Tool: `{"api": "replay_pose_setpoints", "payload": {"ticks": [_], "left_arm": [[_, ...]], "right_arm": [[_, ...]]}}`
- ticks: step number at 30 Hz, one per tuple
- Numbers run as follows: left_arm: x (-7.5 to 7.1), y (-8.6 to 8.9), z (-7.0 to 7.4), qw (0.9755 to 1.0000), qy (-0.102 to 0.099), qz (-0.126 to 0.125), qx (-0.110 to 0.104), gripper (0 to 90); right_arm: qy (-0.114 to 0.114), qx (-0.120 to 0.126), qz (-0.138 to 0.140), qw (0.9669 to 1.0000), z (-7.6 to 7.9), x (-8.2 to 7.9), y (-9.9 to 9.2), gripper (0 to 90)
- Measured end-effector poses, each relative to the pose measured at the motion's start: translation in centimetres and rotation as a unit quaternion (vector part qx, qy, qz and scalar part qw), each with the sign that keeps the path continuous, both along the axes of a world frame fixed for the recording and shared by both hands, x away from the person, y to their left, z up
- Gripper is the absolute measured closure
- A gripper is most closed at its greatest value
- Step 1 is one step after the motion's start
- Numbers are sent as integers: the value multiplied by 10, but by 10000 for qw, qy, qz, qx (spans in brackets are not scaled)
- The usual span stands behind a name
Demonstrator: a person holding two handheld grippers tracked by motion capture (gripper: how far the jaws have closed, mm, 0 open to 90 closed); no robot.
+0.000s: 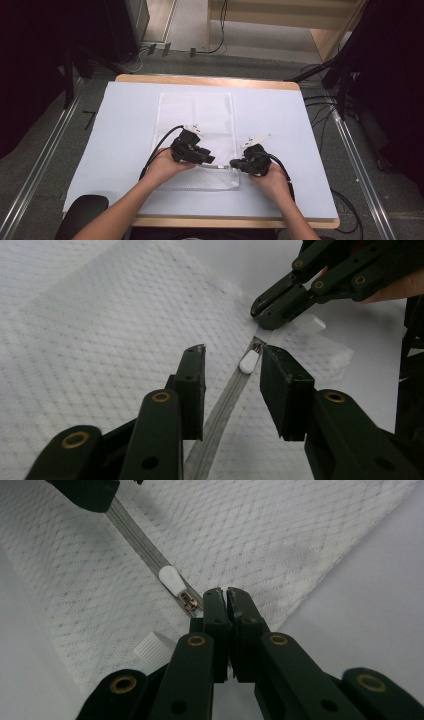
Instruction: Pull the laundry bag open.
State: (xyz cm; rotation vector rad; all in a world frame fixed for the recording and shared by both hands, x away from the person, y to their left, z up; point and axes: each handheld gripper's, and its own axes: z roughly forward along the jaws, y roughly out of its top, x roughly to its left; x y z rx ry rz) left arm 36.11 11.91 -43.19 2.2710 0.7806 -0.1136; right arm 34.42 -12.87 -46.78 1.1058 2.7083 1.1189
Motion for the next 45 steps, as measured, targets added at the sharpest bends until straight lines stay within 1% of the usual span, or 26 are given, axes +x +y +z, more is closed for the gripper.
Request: {"api": "replay_pose_setpoints", "payload": {"ticks": [1, 2, 3, 5, 6, 9, 12, 13, 16, 17, 20, 21, 23, 25, 27, 29, 31, 32, 36, 41, 45], "left_arm": [[-1, -2, -1, 10000, -48, -31, -28, 666], [-3, -5, -1, 9999, -93, -53, 13, 682], [-4, -7, -2, 9999, -103, -101, 52, 695], [-5, -11, -5, 9998, -105, -150, 52, 715], [-6, -14, -7, 9997, -130, -155, 99, 727], [-6, -18, -10, 9997, -107, -195, 64, 761], [-6, -22, -14, 9997, -153, -203, 64, 783], [-6, -23, -15, 9996, -154, -202, 94, 788], [-5, -27, -18, 9998, -80, -142, 133, 784], [-5, -27, -20, 9998, -58, -157, 121, 779], [-4, -30, -25, 9998, -19, -141, 146, 778], [-4, -31, -26, 9998, -37, -130, 175, 779], [-3, -32, -28, 9997, -20, -155, 175, 779], [-4, -33, -30, 9998, -4, -167, 121, 783], [-4, -33, -30, 9998, 13, -191, 74, 784], [-5, -34, -31, 9997, 70, -243, 76, 791], [-5, -34, -32, 9997, 63, -246, 51, 798], [-5, -34, -32, 9996, 91, -240, 76, 799], [-3, -32, -33, 9995, 238, -195, -22, 802], [-4, -33, -32, 9996, 209, -207, 11, 812], [-4, -31, -30, 9994, 283, -216, -12, 834]], "right_arm": [[6, 4, -10, 10000, 0, 0, 0, 887], [7, -9, -8, 10000, 0, 0, 0, 887], [14, -2, -18, 10000, 0, 0, 0, 888], [15, -10, -15, 10000, 0, 0, 0, 887], [25, -9, -21, 10000, 0, 0, 0, 887], [16, -22, -6, 10000, 0, 0, 0, 887], [18, -32, 2, 10000, 1, 0, 0, 887], [16, -29, 5, 10000, 1, 0, 0, 887], [23, -34, 9, 10000, 1, 0, 0, 887], [7, -33, 18, 10000, 0, 1, 0, 887], [9, -38, 28, 10000, 1, 1, 0, 887], [11, -37, 30, 10000, 1, 1, 0, 887], [8, -39, 34, 10000, 1, 1, 0, 887], [8, -44, 33, 10000, 1, 1, 0, 887], [13, -40, 26, 10000, 1, 1, 1, 887], [13, -35, 31, 10000, 1, 1, 0, 887], [12, -40, 43, 10000, 1, 1, 0, 887], [9, -43, 42, 10000, 1, 1, 0, 887], [16, -31, 30, 10000, 0, 1, 0, 886], [17, -39, 35, 10000, 1, 1, 0, 886], [23, -31, 37, 10000, 1, 1, 0, 886]]}}
